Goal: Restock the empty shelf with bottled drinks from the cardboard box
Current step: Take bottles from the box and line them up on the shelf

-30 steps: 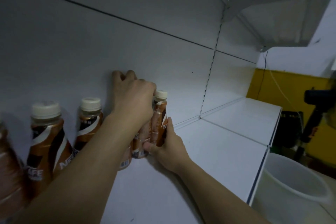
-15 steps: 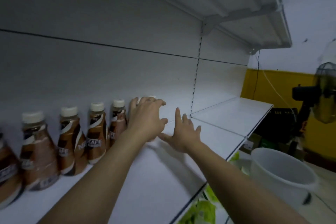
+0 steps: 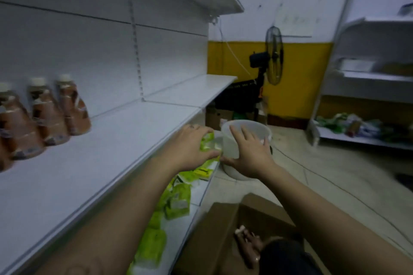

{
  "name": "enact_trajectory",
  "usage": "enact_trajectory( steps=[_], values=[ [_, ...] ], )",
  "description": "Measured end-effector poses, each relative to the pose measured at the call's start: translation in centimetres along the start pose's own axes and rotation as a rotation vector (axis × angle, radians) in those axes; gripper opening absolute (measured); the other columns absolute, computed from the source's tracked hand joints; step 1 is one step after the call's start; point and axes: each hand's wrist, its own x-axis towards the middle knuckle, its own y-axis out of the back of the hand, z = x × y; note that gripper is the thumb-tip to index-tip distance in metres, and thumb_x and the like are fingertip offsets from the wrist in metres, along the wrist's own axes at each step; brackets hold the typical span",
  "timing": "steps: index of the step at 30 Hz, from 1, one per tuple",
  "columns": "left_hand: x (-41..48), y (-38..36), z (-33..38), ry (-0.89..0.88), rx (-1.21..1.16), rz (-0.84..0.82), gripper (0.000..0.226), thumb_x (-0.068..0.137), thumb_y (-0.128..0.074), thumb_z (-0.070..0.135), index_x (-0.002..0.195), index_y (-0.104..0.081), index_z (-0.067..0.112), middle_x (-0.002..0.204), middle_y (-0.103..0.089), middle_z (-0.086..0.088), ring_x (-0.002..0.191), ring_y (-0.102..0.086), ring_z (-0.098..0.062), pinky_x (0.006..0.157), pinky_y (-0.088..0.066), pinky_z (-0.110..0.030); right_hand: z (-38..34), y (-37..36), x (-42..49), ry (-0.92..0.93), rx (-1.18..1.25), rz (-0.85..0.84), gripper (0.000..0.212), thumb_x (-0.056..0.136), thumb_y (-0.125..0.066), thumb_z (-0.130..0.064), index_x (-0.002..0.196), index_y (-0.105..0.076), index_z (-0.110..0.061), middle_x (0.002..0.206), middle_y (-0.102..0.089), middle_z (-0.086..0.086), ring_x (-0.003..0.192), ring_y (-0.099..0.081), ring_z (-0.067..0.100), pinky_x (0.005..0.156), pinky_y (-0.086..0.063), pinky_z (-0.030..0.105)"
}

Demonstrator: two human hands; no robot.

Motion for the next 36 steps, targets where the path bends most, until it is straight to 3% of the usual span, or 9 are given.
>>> enact_trajectory(
  steps=[6,12,14,17,19,21,24,28,36],
  values=[
    [-0.4,-8.5,4.8,-0.089,-0.015,-0.297,0.08,0.081,-0.056,0.066,0.147,-0.037,0.024,0.148,-0.041,-0.003,0.135,-0.035,-0.025,0.105,-0.038,-0.041,8.0,-3.7,-6.9,-0.333,-0.095,-0.243,0.095,0.082,-0.054,-0.07,0.155,-0.006,-0.032,0.163,-0.013,0.007,0.148,-0.015,0.032,0.115,-0.011,0.063],
    [-0.4,-16.4,7.5,-0.103,-0.04,-0.49,0.077,0.082,-0.059,0.061,0.144,-0.041,0.019,0.146,-0.045,-0.006,0.133,-0.038,-0.027,0.105,-0.038,-0.041,12.2,-7.2,-11.2,-0.489,-0.035,-0.365,0.087,0.085,-0.058,-0.061,0.154,-0.014,-0.032,0.162,-0.015,0.008,0.148,-0.018,0.032,0.116,-0.01,0.061],
    [-0.2,-18.9,8.1,-0.074,-0.051,-0.556,0.074,0.08,-0.061,0.06,0.14,-0.044,0.019,0.141,-0.049,-0.007,0.129,-0.042,-0.028,0.102,-0.041,-0.042,13.4,-8.6,-12.1,-0.546,-0.006,-0.401,0.085,0.085,-0.058,-0.061,0.153,-0.018,-0.031,0.16,-0.023,0.007,0.144,-0.027,0.032,0.115,-0.016,0.059],
    [0.3,-22.6,8.8,-0.033,-0.071,-0.65,0.067,0.074,-0.064,0.063,0.126,-0.055,0.021,0.127,-0.059,-0.006,0.116,-0.053,-0.027,0.094,-0.047,-0.041,15.2,-11.1,-12.7,-0.593,0.071,-0.485,0.079,0.081,-0.061,-0.062,0.147,-0.031,-0.03,0.145,-0.044,0.005,0.127,-0.049,0.028,0.107,-0.039,0.054],
    [0.6,-25.3,9.1,0.018,-0.073,-0.707,0.057,0.074,-0.066,0.059,0.118,-0.057,0.022,0.12,-0.06,-0.004,0.108,-0.056,-0.024,0.09,-0.049,-0.04,16.6,-12.9,-12.6,-0.606,0.121,-0.529,0.076,0.081,-0.061,-0.062,0.145,-0.035,-0.03,0.141,-0.048,0.004,0.122,-0.053,0.027,0.1,-0.046,0.05],
    [0.9,-28.2,9.3,0.093,-0.1,-0.764,0.048,0.077,-0.068,0.051,0.114,-0.056,0.023,0.118,-0.06,-0.003,0.104,-0.056,-0.022,0.088,-0.049,-0.039,18.2,-14.8,-12.3,-0.621,0.144,-0.575,0.076,0.084,-0.059,-0.058,0.148,-0.031,-0.028,0.146,-0.044,0.003,0.128,-0.049,0.027,0.105,-0.042,0.049],
    [1.7,-32.2,9.3,0.192,-0.138,-0.865,0.053,0.08,-0.067,0.048,0.124,-0.055,0.021,0.122,-0.061,-0.004,0.11,-0.057,-0.023,0.094,-0.048,-0.037,20.6,-18.3,-11.6,-0.645,0.194,-0.645,0.076,0.088,-0.058,-0.052,0.151,-0.027,-0.024,0.149,-0.04,0.004,0.132,-0.046,0.025,0.108,-0.039,0.044],
    [2.8,-37.9,8.4,0.295,-0.153,-0.959,0.045,0.084,-0.064,0.044,0.123,-0.058,0.021,0.12,-0.062,-0.005,0.109,-0.059,-0.024,0.094,-0.049,-0.038,22.9,-24.1,-10.3,-0.696,0.284,-0.74,0.071,0.087,-0.06,-0.051,0.147,-0.034,-0.024,0.148,-0.04,0.006,0.13,-0.046,0.026,0.107,-0.039,0.041],
    [3.8,-50.3,5.7,0.576,-0.313,-1.014,0.051,0.086,-0.064,0.043,0.13,-0.056,0.018,0.126,-0.062,-0.007,0.115,-0.058,-0.028,0.095,-0.046,-0.035,26.4,-37.2,-7.7,-0.736,0.335,-0.856,0.064,0.089,-0.059,-0.044,0.144,-0.038,-0.019,0.144,-0.043,0.01,0.128,-0.046,0.029,0.106,-0.04,0.043]
  ],
)
